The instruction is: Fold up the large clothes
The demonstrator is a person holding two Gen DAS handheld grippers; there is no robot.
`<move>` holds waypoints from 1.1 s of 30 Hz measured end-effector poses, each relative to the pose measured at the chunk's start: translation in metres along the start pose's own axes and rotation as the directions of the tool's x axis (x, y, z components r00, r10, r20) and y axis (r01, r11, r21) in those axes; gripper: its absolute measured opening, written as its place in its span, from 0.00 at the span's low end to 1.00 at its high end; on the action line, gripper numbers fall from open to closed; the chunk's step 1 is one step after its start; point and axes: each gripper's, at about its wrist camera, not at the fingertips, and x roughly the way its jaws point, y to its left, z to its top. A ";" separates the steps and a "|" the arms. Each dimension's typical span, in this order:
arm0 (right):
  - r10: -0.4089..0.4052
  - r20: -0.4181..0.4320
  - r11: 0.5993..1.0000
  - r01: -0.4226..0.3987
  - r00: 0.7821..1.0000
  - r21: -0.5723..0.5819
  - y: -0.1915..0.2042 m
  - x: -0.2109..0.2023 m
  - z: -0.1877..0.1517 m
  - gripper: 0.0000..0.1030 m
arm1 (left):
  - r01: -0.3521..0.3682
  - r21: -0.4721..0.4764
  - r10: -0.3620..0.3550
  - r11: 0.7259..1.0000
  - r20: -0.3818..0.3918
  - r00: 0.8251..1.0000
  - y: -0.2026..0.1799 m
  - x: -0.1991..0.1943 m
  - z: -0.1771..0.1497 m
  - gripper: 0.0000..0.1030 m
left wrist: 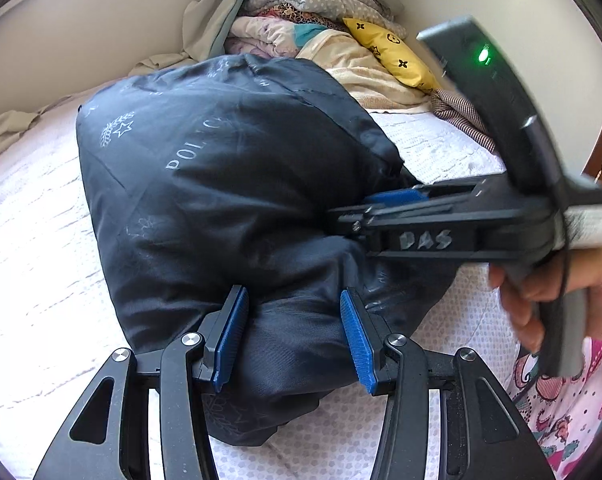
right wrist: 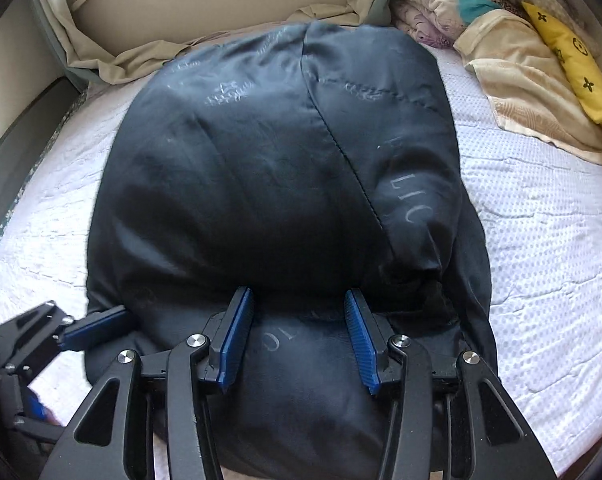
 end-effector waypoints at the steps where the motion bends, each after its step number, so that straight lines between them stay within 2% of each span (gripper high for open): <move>1: -0.006 0.000 1.000 0.006 1.000 0.000 0.000 0.005 -0.001 0.42 | -0.001 0.000 0.001 1.000 0.000 1.000 0.000 0.001 0.000 0.50; 6: 0.005 -0.016 1.000 -0.005 1.000 0.013 0.000 0.008 0.004 0.43 | 0.008 -0.004 -0.008 1.000 0.000 1.000 0.002 0.000 0.002 0.50; 9: 0.054 -0.035 0.998 -0.053 0.998 0.041 -0.007 -0.003 0.011 0.47 | 0.012 -0.007 -0.012 1.000 0.004 1.000 0.004 -0.003 0.001 0.51; 10: 0.087 -0.054 0.994 -0.084 0.995 0.064 -0.011 -0.012 0.016 0.51 | 0.013 -0.011 -0.013 1.000 0.005 1.000 0.005 -0.004 0.001 0.51; 11: 0.133 -0.065 0.988 -0.128 0.989 0.084 -0.015 -0.023 0.023 0.60 | 0.015 -0.015 -0.015 1.000 0.005 1.000 0.007 -0.005 0.001 0.51; 12: 0.174 -0.053 0.981 -0.168 0.983 0.097 -0.017 -0.034 0.028 0.67 | 0.019 -0.022 -0.019 1.000 0.006 1.000 0.009 -0.005 0.002 0.51; 13: 0.204 -0.014 0.974 -0.202 0.979 0.103 -0.019 -0.050 0.035 0.71 | 0.026 -0.031 -0.026 0.999 0.005 1.000 0.012 -0.005 0.003 0.51; 15: 0.193 0.061 0.975 -0.199 0.979 0.099 -0.022 -0.071 0.051 0.84 | 0.041 -0.046 -0.041 0.998 0.000 0.999 0.016 -0.005 0.004 0.51; 17: 0.154 0.109 0.982 -0.164 0.982 0.095 -0.031 -0.083 0.070 0.90 | 0.045 -0.049 -0.045 0.998 -0.004 0.999 0.017 -0.005 0.005 0.51; 18: 0.135 0.107 0.984 -0.146 0.985 0.099 -0.036 -0.082 0.078 0.90 | 0.045 -0.048 -0.046 0.998 -0.005 0.999 0.017 -0.006 0.005 0.51; 21: 0.131 0.038 0.980 -0.135 0.991 0.148 -0.054 -0.061 0.089 0.90 | 0.053 -0.049 -0.053 0.997 -0.008 0.999 0.019 -0.006 0.006 0.51; 25: 0.141 -0.105 0.967 -0.115 0.984 0.227 -0.078 -0.013 0.077 0.91 | 0.078 -0.063 -0.079 0.995 -0.018 0.997 0.023 -0.007 0.008 0.52; 28: 0.270 -0.102 0.914 -0.221 0.958 0.339 -0.097 0.017 0.059 0.97 | 0.121 -0.090 -0.123 0.989 -0.016 0.992 0.030 -0.011 0.012 0.58; 30: 0.354 -0.081 0.870 -0.297 0.932 0.394 -0.111 0.032 0.051 1.00 | 0.172 -0.121 -0.174 0.978 -0.009 0.985 0.034 -0.016 0.016 0.67; 33: 0.406 -0.084 0.848 -0.341 0.910 0.405 -0.117 0.047 0.048 1.00 | 0.198 -0.135 -0.199 0.971 0.010 0.980 0.040 -0.026 0.025 0.75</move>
